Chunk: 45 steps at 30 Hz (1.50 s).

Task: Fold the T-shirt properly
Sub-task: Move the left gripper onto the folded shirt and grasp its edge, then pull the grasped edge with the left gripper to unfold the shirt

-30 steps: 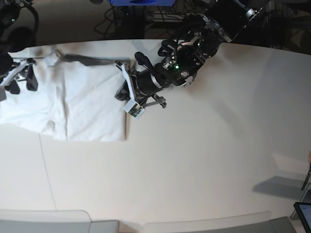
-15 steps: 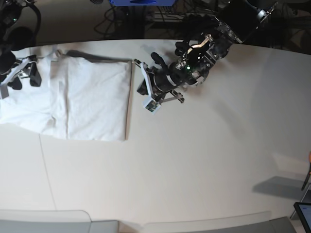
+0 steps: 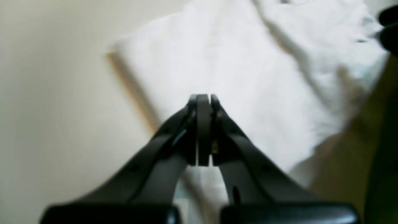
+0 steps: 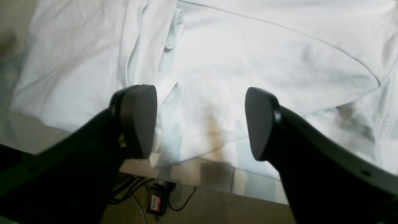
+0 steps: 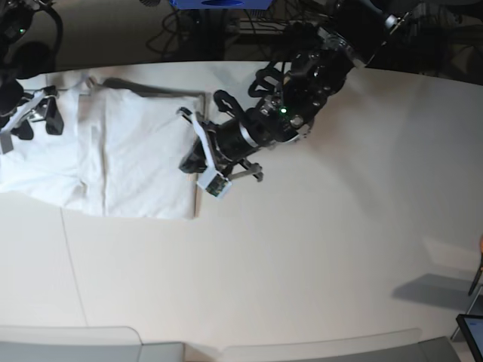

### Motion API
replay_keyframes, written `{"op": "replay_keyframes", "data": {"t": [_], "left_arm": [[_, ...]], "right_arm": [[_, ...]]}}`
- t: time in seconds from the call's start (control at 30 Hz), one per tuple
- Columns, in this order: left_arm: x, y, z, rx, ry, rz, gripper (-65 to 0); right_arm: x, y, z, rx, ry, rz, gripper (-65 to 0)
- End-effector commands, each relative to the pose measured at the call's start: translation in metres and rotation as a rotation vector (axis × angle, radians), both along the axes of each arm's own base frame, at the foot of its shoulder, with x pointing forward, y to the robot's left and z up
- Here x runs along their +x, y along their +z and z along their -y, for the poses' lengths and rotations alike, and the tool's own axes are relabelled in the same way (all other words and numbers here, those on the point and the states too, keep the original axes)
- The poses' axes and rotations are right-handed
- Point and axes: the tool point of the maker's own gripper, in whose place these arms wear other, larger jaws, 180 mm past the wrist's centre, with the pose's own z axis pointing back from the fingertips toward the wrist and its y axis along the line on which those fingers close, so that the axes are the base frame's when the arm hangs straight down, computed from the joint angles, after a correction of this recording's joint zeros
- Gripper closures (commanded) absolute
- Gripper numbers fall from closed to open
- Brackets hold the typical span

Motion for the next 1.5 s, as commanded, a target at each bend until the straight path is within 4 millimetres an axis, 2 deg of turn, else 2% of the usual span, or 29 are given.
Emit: {"op": "replay_keyframes", "data": {"t": [0.0,0.1,0.23,0.4,0.53,0.63,0.7,0.8,0.87,1.0,1.23,1.33,1.47], "left_arm": [[0.005,0.012,0.011,-0.04,-0.006,0.033,0.0],[-0.002,0.008,0.026,-0.056,-0.042,0.011,0.0],[-0.003,-0.003,0.036,-0.062,-0.054,-0.023,0.0],[0.017,-0.011,0.045,-0.092,-0.019,0.003,0.0],[0.026,-0.017,0.05,-0.102,-0.001,0.001,0.0],[0.023,-0.031,0.055,-0.068,-0.017,-0.028,0.0],[0.019,-0.05,0.051,-0.032,-0.016,-0.068,0.0],[0.014,-0.076,0.03,0.029,0.011,-0.109,0.0],[0.014,-0.087,0.006,0.074,0.066,-0.121,0.0],[0.018,-0.086,-0.03,0.123,0.104,-0.091,0.0],[0.027,-0.08,-0.066,0.131,0.18,-0.071,0.0],[0.021,-0.082,-0.084,0.136,0.218,-0.083,0.0],[0.009,-0.076,-0.099,0.125,0.247,-0.083,0.0]], "right_arm": [[0.007,0.011,0.002,-0.011,0.012,0.045,-42.7],[0.007,0.011,0.002,-0.012,0.01,0.046,-42.7],[0.007,0.012,0.009,-0.038,-0.008,0.052,-42.7],[0.005,0.004,0.026,-0.141,-0.051,0.019,-42.7],[0.003,0.002,0.029,-0.159,-0.058,0.008,-42.7],[0.003,0.001,0.029,-0.16,-0.06,0.006,-42.7],[0.002,0.002,0.031,-0.161,-0.066,0.007,-42.7],[0.002,0.002,0.032,-0.164,-0.067,0.006,-42.7],[0.002,0.002,0.032,-0.164,-0.068,0.007,-42.7],[0.002,0.003,0.033,-0.166,-0.067,0.007,-42.7],[0.009,0.009,0.033,-0.161,-0.073,0.06,-42.7],[0.007,0.0,0.037,-0.14,-0.084,0.043,-42.7],[0.003,-0.014,0.048,-0.119,-0.098,-0.006,-43.2]]}}
